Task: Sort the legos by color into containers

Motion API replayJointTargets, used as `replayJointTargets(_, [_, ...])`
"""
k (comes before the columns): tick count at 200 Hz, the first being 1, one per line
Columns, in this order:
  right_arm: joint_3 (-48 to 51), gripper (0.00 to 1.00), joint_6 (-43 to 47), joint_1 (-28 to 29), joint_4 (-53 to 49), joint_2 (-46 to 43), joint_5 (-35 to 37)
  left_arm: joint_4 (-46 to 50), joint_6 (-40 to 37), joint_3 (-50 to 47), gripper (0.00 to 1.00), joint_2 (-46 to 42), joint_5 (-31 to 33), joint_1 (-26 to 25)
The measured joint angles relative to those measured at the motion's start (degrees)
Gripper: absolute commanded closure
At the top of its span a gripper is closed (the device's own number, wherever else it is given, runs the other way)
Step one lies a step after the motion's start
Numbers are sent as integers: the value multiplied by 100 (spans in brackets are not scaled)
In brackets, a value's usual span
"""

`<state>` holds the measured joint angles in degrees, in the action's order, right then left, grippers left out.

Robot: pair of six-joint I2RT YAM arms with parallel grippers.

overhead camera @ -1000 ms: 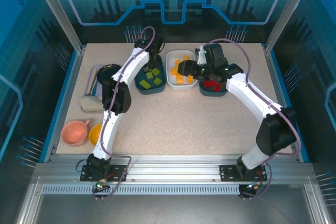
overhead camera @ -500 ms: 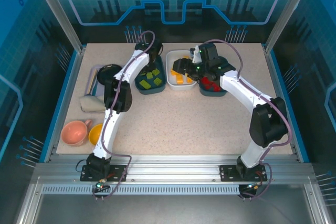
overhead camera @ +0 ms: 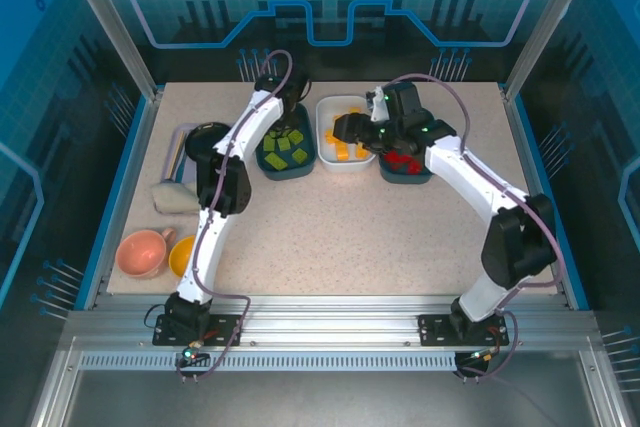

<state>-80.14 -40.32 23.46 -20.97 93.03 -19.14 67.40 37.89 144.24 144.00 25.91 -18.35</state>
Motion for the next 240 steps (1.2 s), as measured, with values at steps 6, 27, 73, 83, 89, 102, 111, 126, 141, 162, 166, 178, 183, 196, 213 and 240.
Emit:
replayJointTargets(6, [13,20,114,0,-98,-153,105,-42,44,-133,23,-214,-90,-15])
replayJointTargets(27, [118,0,551,-15,-485,-804,632,-487,127,-1296,1,-1434,-509,-55])
replayJointTargets(73, [890,0,1316,-90,-1185,-2518,2120,-1910,-114,-4658,1,-5023,-1469,-61])
replayJointTargets(83, [1056,0,1366,-92,-1344,-2793,2483,-2033,-223,-5211,1,-5648,-1467,-61])
replayJointTargets(89, [1117,0,1342,-101,-1478,-2898,2747,-2135,-293,-5622,1,-6065,-1388,-61])
replayJointTargets(102, [1314,0,1294,-197,-1591,-2990,3189,-2181,-378,-6428,1,-6835,-1008,-61])
replayJointTargets(111, [1650,0,1300,-396,-1445,-3036,3257,-2216,-400,-6972,1,-7331,-586,-61])
replayJointTargets(126, [2483,0,1349,-813,-1073,-3126,3292,-2444,-638,-8019,1,-8177,109,-42])
replayJointTargets(141, [3508,0,1416,-1040,-616,-3285,3545,-2920,-1119,-9149,1,-8992,557,2])
replayJointTargets(162, [4454,0,1827,-994,-7,-3399,3969,-3552,-1735,-10572,1,-9871,898,118])
replayJointTargets(166, [4538,0,1945,-984,109,-3386,4033,-3657,-1843,-10754,1,-9949,929,144])
replayJointTargets(178, [4656,0,2306,-962,498,-3272,4214,-4002,-2133,-11263,1,-10098,946,251])
replayJointTargets(183, [4666,0,2452,-962,704,-3198,4275,-4135,-2223,-11433,1,-10104,944,291])
replayJointTargets(196, [4741,0,2752,-964,1316,-2986,4350,-4618,-2433,-11844,1,-10059,881,444])
replayJointTargets(213, [4955,0,3051,-988,2074,-2651,4358,-5204,-2476,-12277,1,-9892,737,748])
replayJointTargets(240, [5104,0,3427,-1064,2924,-1917,4216,-6157,-2479,-12498,1,-9182,374,1305])
